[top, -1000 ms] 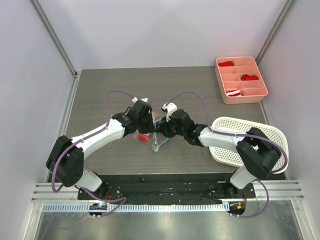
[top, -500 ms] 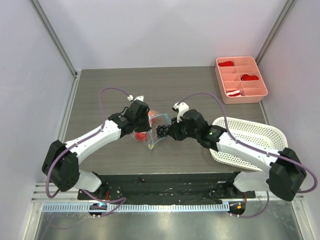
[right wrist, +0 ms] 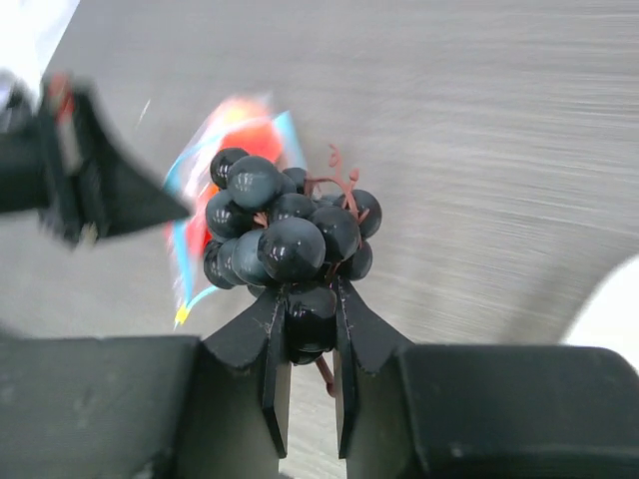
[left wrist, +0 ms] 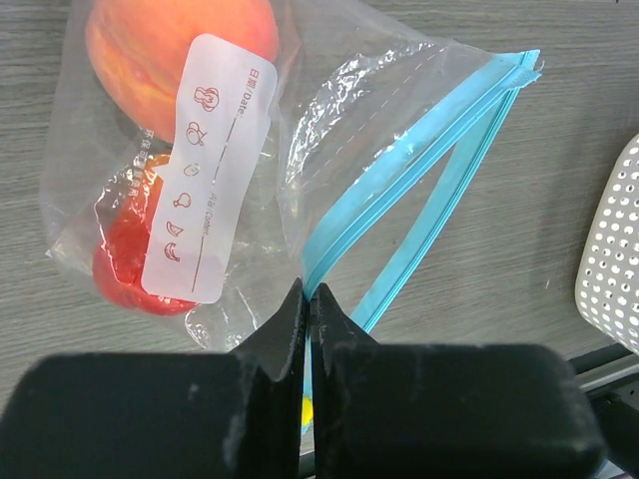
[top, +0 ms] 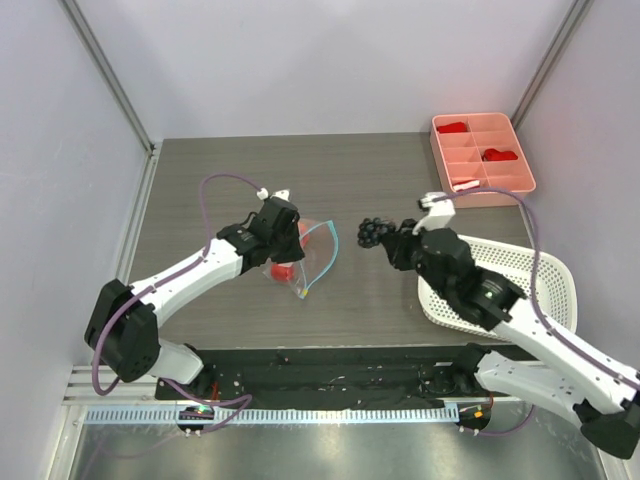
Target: Open the zip-top bag and remove the fake food
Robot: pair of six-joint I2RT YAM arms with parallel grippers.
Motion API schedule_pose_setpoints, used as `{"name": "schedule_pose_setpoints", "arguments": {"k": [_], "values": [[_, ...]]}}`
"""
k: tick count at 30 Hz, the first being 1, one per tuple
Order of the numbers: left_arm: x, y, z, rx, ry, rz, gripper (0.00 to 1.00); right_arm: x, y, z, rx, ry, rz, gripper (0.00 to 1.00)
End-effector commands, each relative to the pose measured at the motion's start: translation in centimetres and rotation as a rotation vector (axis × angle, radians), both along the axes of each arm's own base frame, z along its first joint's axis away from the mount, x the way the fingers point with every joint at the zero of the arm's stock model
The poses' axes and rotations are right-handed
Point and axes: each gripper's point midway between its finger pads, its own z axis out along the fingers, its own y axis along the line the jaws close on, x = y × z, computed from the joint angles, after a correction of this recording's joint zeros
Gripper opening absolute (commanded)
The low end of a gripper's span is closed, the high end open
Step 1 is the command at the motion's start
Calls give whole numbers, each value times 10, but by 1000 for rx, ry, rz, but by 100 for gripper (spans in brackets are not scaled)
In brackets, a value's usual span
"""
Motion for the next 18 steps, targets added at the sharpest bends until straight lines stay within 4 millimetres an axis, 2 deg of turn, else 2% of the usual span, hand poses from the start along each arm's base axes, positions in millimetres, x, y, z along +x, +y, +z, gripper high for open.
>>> {"name": "schedule_pose_setpoints", "arguments": {"k": [1,3,7,10,14,18], "values": [[11,-11,21,-51,-55,-22,0,4,-93,25,37,-88,-449,2],[10,-12,22,-57,-56,-32,0,-2,-127,31,77,-124,-581,1],[6,-12,18,-54,-41,-45,0,-21,-164,17,101,-93,-730,1],[6,-11,19,-55,-49,-45,0,-32,-170,2,170,-66,-749,1],[6,-16,25,-89,-62,-51,0,-37,-186,-17,91,-43,-825,2],[3,-16,25,-101,-59,-54,0,-35,-187,-37,84,-19,-872,5]]}}
